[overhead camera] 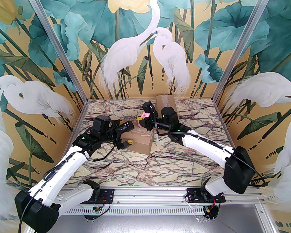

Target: Unpack the express box

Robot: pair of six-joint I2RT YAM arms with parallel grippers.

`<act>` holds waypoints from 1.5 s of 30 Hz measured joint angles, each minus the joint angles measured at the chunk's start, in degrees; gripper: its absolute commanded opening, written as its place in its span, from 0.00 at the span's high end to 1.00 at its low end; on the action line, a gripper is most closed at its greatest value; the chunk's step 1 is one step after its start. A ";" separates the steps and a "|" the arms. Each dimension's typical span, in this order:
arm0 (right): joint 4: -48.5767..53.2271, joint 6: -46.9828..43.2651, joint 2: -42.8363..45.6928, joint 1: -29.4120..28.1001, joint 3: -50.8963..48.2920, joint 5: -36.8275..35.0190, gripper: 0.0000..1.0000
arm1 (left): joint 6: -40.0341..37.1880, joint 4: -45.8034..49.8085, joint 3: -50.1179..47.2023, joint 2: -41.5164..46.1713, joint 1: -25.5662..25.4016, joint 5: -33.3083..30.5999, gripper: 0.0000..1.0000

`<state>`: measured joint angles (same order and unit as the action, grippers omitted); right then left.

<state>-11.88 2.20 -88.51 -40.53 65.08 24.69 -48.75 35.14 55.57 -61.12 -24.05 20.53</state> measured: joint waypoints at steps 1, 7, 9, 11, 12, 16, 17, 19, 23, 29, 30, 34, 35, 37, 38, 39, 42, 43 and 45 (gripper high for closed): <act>0.00 0.24 -0.42 0.00 0.02 0.48 1.00 | -1.46 -0.17 -0.13 -0.22 -0.04 0.02 0.00; -0.35 0.87 -2.16 0.00 0.39 1.36 1.00 | -6.99 -3.30 -3.02 -1.68 -0.04 0.02 0.00; -0.46 0.85 -2.25 0.04 0.55 1.33 1.00 | -7.93 -4.68 -3.61 -2.71 -0.04 0.04 0.01; -0.72 0.83 -2.25 0.13 0.57 1.29 1.00 | -8.33 -6.29 -4.15 -3.34 -0.04 0.22 0.00; -0.92 0.83 -2.25 0.15 0.57 1.25 1.00 | -8.44 -6.84 -4.33 -3.58 -0.04 0.24 0.00; -2.08 0.83 -2.25 0.50 0.57 1.25 1.00 | -9.18 -8.72 -4.57 -4.57 -0.04 0.28 0.00; -2.19 0.83 -2.25 0.55 0.57 1.27 1.00 | -9.29 -9.09 -4.61 -4.79 -0.04 0.28 0.00; -2.36 0.83 -2.27 0.55 0.57 1.31 1.00 | -9.38 -9.70 -4.76 -5.20 -0.04 0.28 0.00; -2.56 0.87 -3.02 0.55 0.94 2.23 1.00 | -9.35 -10.78 -5.51 -5.86 -0.04 0.28 0.00; -2.54 1.07 -4.17 0.72 1.01 3.04 1.00 | -9.35 -12.13 -6.45 -6.86 -0.02 0.33 0.00; -2.56 1.07 -4.17 0.81 1.03 3.06 1.00 | -9.35 -12.35 -6.64 -6.95 -0.02 0.37 0.00; -2.58 1.05 -4.17 0.81 1.03 3.04 1.00 | -9.35 -12.96 -7.10 -7.23 0.09 0.46 0.00; -2.58 1.07 -4.17 0.81 1.03 3.04 1.00 | -9.35 -12.98 -7.15 -7.26 0.13 0.46 0.01; -2.56 1.05 -4.17 0.81 1.03 3.04 1.00 | -9.35 -13.16 -7.21 -7.26 0.31 0.55 0.01; -2.56 1.05 -4.17 0.81 1.03 3.04 1.00 | -9.35 -13.18 -7.21 -7.39 0.44 0.70 0.01; -2.51 1.05 -4.17 0.81 1.03 3.06 1.00 | -9.33 -13.31 -7.21 -7.63 0.57 0.83 0.01; -2.49 1.05 -4.17 0.87 1.03 3.02 1.00 | -9.31 -13.88 -7.21 -8.39 0.92 1.11 0.01; -2.47 1.05 -4.17 0.87 1.03 2.99 1.00 | -9.29 -14.10 -7.21 -8.59 0.96 1.16 0.01; -2.47 1.03 -4.17 0.92 1.03 2.73 1.00 | -9.22 -14.71 -7.32 -8.83 1.18 1.31 0.03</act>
<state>-14.35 3.22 -92.68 -39.62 66.11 27.42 -57.98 20.43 48.25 -69.95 -22.87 21.85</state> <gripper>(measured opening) 0.177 0.985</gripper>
